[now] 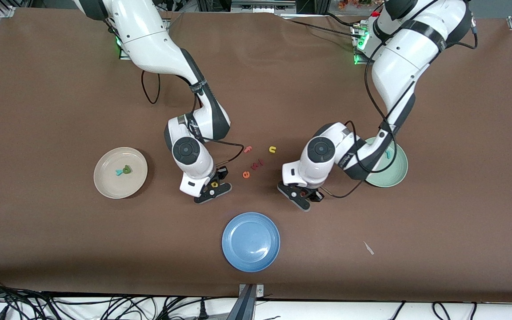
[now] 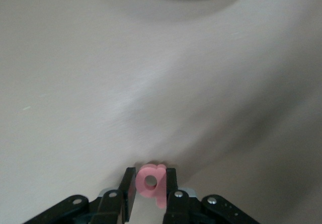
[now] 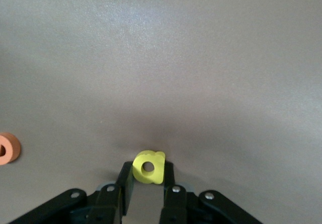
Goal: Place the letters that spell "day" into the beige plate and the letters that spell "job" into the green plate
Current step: 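Grasp the yellow a with the right gripper while the left gripper grasps 9, then drop the a on the beige plate while the left gripper drops 9 on green plate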
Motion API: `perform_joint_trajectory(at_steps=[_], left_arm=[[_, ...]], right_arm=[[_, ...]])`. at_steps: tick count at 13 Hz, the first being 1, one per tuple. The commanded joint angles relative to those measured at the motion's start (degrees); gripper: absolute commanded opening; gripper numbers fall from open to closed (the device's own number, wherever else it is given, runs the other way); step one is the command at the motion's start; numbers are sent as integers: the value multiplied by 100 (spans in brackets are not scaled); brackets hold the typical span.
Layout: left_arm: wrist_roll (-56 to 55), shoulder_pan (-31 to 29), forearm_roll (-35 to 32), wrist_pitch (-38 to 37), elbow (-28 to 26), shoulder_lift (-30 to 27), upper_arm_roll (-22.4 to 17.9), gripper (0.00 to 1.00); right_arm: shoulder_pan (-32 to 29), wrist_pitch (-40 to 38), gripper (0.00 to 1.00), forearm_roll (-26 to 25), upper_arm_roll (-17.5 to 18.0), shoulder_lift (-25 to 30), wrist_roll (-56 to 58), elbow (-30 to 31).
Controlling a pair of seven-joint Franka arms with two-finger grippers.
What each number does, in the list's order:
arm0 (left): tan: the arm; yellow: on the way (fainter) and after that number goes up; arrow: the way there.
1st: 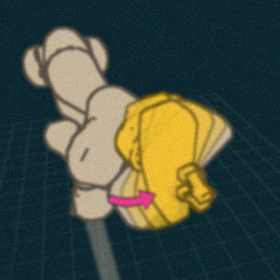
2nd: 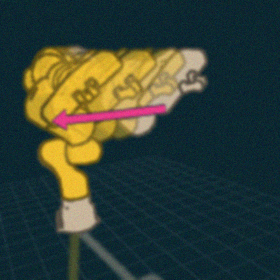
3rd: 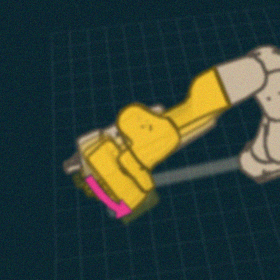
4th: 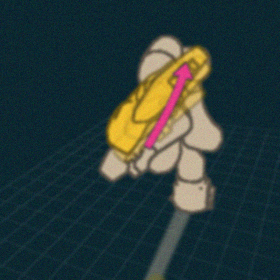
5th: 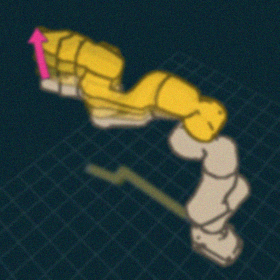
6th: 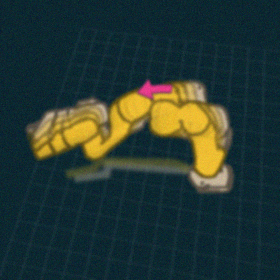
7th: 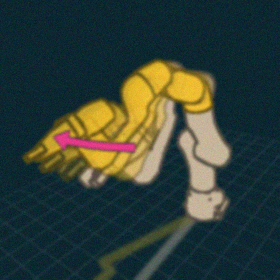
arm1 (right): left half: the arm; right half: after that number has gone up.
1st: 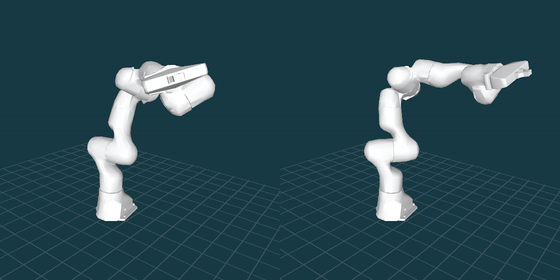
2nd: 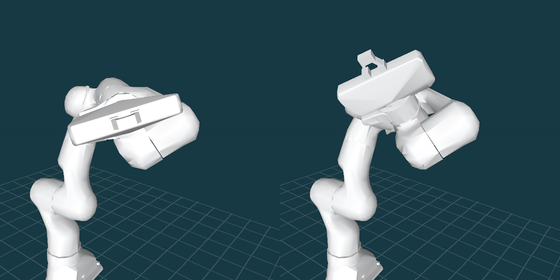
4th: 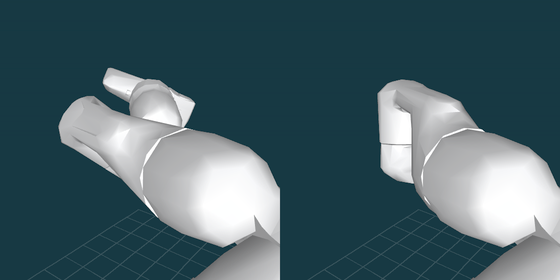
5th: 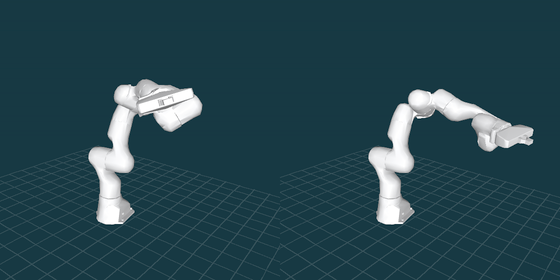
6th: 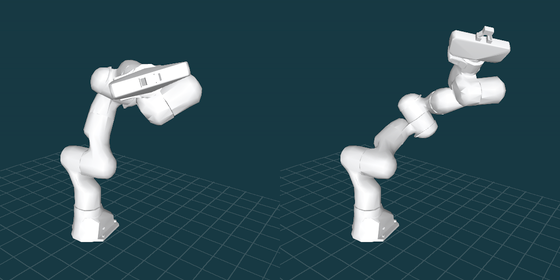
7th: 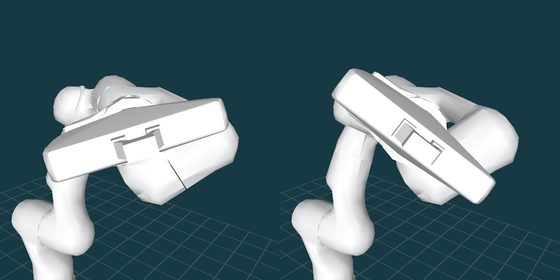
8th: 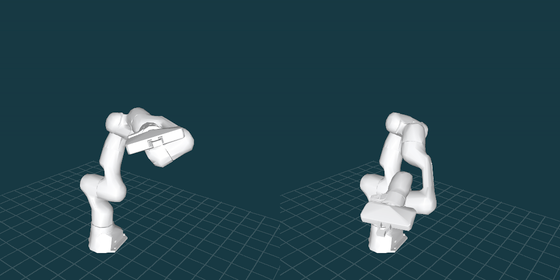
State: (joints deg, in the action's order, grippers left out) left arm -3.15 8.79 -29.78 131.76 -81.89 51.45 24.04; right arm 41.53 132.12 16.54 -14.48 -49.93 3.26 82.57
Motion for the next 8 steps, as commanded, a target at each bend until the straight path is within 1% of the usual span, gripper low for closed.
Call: perform_joint_trajectory(at_steps=[1, 3, 4, 5, 6, 7, 8], left_arm=[[60, -394, 33, -902, -55, -372, 328, 0], [60, -815, 34, -1370, -72, -504, 671, 0], [60, -974, 43, -1755, -90, -670, 742, 0], [69, -993, 43, -2194, -99, -854, 752, 0], [16, -1011, 43, -2537, -99, -969, 752, 0], [-19, -1089, 25, -2715, -125, -1049, 734, 0], [-19, -1264, 25, -2760, -351, -1163, 734, 0]], right_arm=[[-66, -168, 21, 60, 24, -44, 34, -206], [-250, -580, 21, 51, -20, 88, 51, -223], [-408, -686, 21, 60, -20, 167, 52, -224], [-601, -792, 21, 68, -20, 211, 52, -215], [-759, -1054, 21, 60, -20, 308, 52, -215], [-856, -1222, 21, 34, -37, 378, 69, -215], [-927, -1328, 21, 16, -142, 457, 104, -215]])
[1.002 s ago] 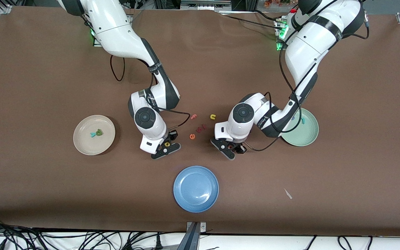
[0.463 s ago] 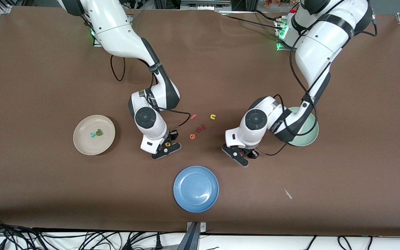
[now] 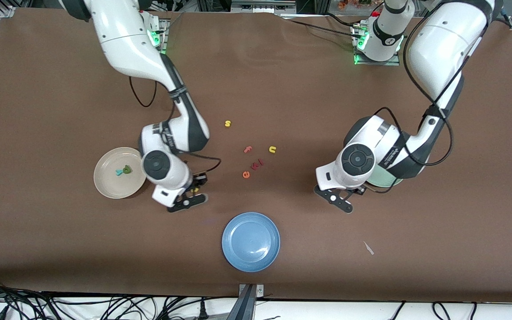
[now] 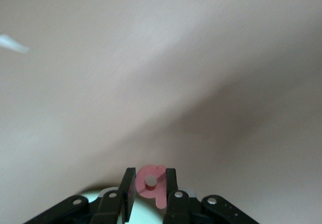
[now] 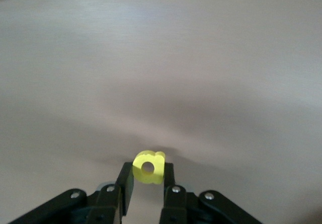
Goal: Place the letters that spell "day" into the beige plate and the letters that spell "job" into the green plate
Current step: 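Drop the a on the beige plate while the left gripper drops 9 on green plate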
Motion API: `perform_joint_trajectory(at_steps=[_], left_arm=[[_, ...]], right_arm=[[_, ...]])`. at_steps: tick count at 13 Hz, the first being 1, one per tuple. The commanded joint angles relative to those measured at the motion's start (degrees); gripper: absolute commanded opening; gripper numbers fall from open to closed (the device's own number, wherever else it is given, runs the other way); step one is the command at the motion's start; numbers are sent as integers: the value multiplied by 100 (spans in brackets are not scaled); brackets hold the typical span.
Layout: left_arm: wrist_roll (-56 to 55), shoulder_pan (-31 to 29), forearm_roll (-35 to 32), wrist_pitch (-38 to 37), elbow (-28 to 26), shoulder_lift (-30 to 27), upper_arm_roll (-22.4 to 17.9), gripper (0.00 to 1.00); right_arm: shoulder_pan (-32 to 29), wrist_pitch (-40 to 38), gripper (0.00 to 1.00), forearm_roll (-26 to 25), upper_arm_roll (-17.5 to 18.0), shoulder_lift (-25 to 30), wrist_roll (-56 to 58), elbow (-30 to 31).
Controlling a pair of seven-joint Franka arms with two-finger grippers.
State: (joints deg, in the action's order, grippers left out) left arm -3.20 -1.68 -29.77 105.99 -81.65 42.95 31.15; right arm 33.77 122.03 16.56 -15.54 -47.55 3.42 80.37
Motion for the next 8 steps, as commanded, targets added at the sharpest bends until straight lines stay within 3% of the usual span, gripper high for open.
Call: perform_joint_trajectory(at_steps=[1, 3, 6, 8], left_arm=[[-5, -488, 6, -140, -674, -444, 49, 0], [4, -849, -2, 0, -1210, -672, 84, 0], [30, -1341, -20, 1104, -2492, -1200, 84, 0], [74, -1606, -46, 1755, -3056, -1358, 84, 0]], right_arm=[[-186, -468, 21, 14, -158, 245, 167, 31], [-187, -837, 21, 41, -570, 246, 177, 75], [-195, -1619, 21, 41, -1317, 369, 885, 189], [-396, -1814, 21, 84, -1452, 343, 1064, 320]])
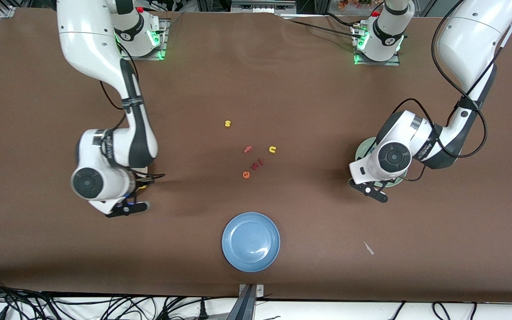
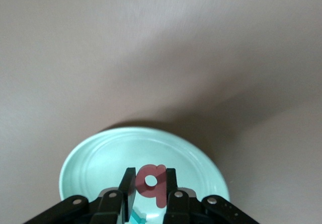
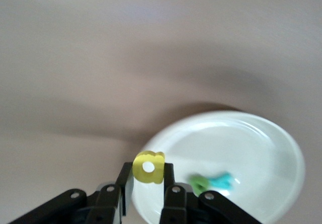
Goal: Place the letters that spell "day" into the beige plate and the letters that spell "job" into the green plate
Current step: 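Drop the a on the beige plate while the left gripper drops 9 on green plate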
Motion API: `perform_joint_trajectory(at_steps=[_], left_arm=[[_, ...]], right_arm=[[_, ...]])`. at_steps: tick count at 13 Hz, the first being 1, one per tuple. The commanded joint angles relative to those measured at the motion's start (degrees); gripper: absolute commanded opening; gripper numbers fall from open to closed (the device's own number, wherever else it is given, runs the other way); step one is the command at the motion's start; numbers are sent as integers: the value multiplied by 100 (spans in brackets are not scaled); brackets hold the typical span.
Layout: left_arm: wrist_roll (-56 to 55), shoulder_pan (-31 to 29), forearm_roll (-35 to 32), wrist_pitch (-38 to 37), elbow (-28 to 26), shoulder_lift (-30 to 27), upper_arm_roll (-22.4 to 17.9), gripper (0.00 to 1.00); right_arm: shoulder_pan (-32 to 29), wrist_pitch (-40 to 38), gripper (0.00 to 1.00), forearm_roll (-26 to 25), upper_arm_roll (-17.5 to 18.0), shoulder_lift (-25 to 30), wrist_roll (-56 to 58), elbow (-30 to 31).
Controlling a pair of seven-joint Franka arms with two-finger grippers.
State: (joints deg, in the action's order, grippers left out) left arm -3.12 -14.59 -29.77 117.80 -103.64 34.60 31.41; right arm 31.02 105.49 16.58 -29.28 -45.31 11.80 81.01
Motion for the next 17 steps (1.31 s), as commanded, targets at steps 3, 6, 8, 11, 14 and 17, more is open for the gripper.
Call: perform_joint_trajectory(at_steps=[3, 6, 8, 11, 14, 17], left_arm=[[66, -570, -73, 1376, -1386, -586, 49, 0], [66, -650, -222, 1736, -1562, -542, 49, 0], [66, -755, -222, 1904, -1615, -472, 49, 0], [49, -747, -222, 1922, -1606, -454, 49, 8], [66, -712, -222, 1887, -1563, -472, 49, 100], [57, -729, -222, 1835, -1519, -612, 66, 100]], right_arm=[[-307, -282, 42, 362, -42, 75, 235, 477], [-281, -319, 100, 679, -51, 128, 234, 311], [-272, -519, 100, 715, -51, 137, 235, 91], [-272, -740, 100, 697, -69, 154, 226, -182], [-272, -872, 100, 688, -104, 163, 226, -393], [-228, -1004, 100, 697, -69, 364, 165, -393]])
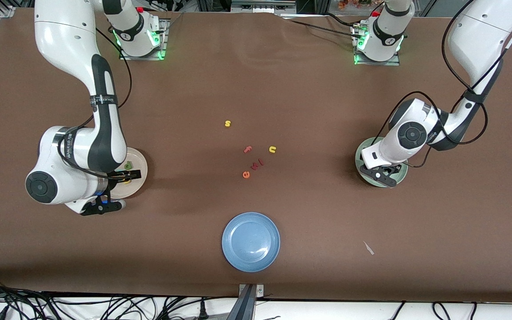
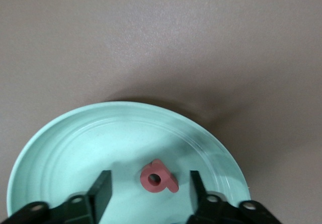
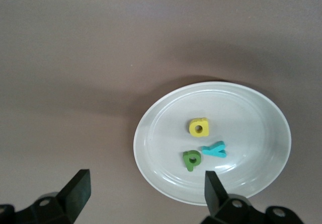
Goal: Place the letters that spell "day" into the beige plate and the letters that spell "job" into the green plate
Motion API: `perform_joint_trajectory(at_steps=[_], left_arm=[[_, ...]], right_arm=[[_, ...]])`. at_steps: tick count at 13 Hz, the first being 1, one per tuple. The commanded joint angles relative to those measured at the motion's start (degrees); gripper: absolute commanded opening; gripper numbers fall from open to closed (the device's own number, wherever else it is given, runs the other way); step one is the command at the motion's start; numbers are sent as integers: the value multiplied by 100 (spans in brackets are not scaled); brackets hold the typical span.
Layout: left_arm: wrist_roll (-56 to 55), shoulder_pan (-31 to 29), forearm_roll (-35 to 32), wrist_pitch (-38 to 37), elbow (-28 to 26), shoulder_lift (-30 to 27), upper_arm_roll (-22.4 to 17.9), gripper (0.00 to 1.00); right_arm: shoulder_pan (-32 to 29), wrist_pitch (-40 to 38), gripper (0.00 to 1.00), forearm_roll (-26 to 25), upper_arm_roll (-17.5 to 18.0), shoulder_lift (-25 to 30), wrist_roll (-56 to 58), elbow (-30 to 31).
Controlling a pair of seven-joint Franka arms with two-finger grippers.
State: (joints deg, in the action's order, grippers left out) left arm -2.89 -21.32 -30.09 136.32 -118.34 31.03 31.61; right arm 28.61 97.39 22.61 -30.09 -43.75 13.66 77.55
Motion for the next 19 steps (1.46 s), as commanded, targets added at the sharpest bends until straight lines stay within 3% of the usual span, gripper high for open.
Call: perform_joint_trajectory(at_steps=[1, 4, 6, 8, 11, 15, 19], left_arm=[[34, -48, -190, -131, -49, -412, 99, 100], [8, -74, -50, -1120, 327, -808, 476, 100], [34, -74, 344, -2131, 915, -888, 714, 100], [34, -74, 627, -2932, 1504, -906, 890, 100], [-36, -48, 1259, -3646, 2479, -897, 988, 100], [17, -56, 1558, -4998, 3762, -906, 1005, 100], [17, -135, 1946, -5309, 4477, -1010, 918, 100]], right_arm=[[39, -203, 100, 103, 12, 235, -12, -47], [215, -274, 100, -2, 64, 410, -379, -21], [-152, -186, 100, -238, 676, 857, -565, 163], [-601, 164, 100, -1149, 1458, 1559, -636, 776], [-1137, 368, 100, -1812, 2084, 2509, -654, 1455], [-1945, 412, 100, -2041, 2446, 3898, -593, 2123], [-2123, -114, 100, -2155, 2499, 4225, -601, 2142]])
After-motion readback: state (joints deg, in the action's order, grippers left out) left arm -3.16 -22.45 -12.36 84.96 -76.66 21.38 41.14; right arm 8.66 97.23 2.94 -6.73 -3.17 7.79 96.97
